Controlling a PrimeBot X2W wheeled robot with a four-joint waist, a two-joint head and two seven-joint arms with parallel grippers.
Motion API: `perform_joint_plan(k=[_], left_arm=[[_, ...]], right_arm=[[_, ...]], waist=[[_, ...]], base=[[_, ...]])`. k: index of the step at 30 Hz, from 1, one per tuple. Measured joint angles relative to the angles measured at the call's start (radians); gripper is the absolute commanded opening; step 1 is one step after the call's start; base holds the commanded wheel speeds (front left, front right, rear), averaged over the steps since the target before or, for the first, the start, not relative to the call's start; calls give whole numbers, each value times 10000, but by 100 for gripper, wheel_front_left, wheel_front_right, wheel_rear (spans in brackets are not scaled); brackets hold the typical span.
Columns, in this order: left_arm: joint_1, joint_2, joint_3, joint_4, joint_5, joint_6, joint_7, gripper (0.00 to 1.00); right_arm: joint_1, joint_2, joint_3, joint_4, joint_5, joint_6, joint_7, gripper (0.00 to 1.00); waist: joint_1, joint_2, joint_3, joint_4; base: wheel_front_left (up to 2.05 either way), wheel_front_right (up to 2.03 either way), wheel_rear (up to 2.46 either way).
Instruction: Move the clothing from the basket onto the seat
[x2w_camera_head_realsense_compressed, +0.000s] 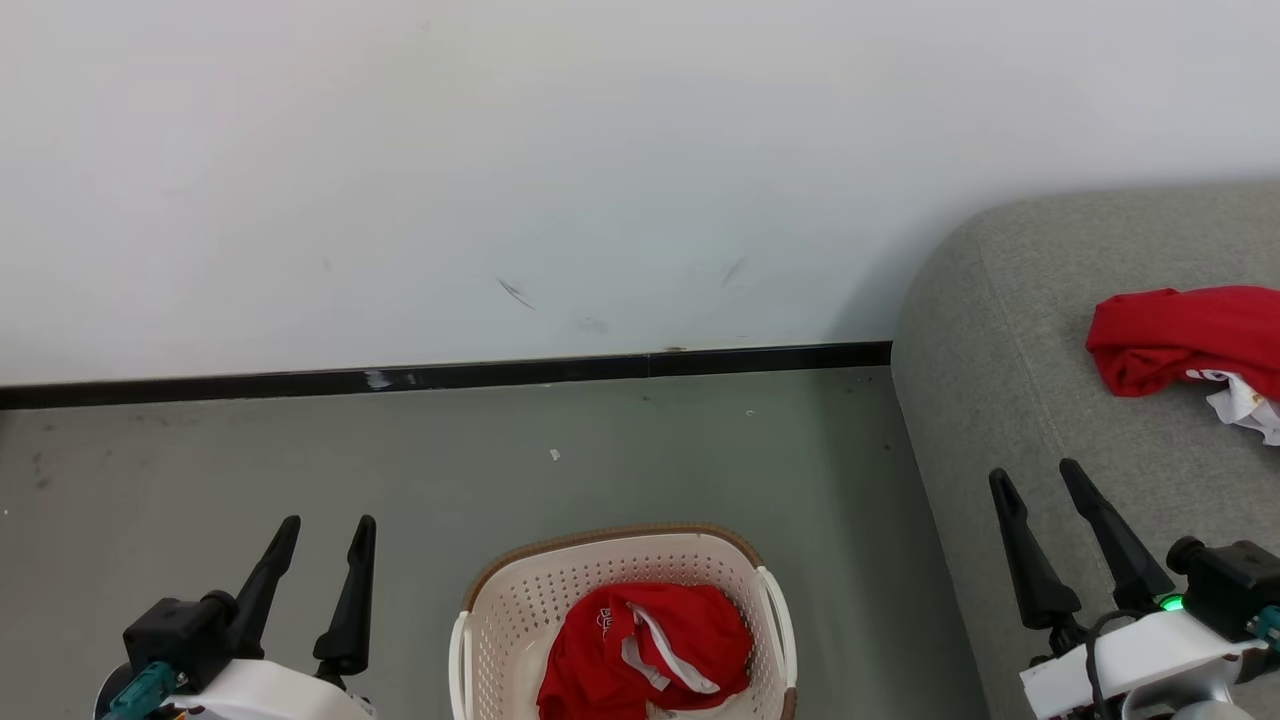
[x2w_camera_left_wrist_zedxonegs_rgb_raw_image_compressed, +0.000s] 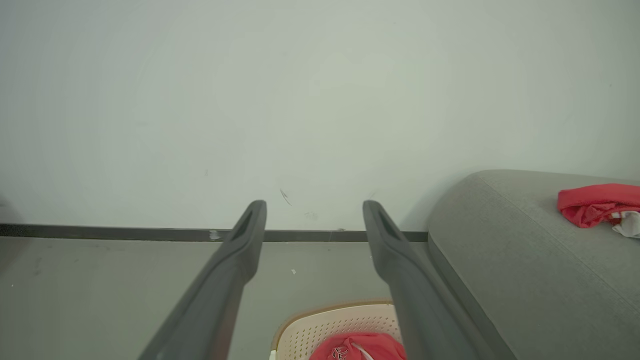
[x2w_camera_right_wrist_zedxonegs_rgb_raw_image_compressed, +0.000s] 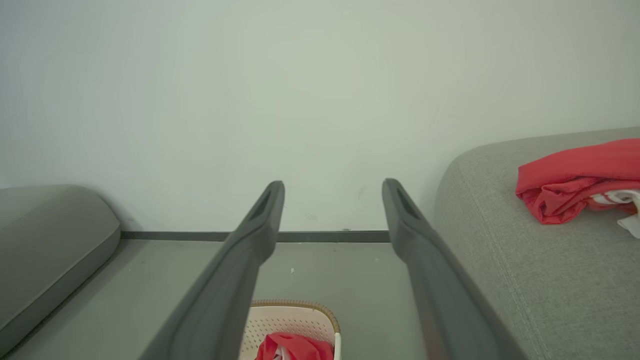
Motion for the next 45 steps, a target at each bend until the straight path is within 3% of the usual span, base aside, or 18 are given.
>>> perform_joint_plan(k=[25, 45], left_arm=[[-28, -63, -125, -165, 265, -155, -21, 100], [-919, 12, -644, -171, 447, -596, 428, 100]], right_arm=[[-36, 75, -113, -445, -163, 0, 0, 100], [-678, 255, -479, -995, -353, 0, 0, 100]], waist=[[0, 0, 560, -143], [-1, 0, 1741, -513]], base=[[0, 0, 0], [0, 0, 0]])
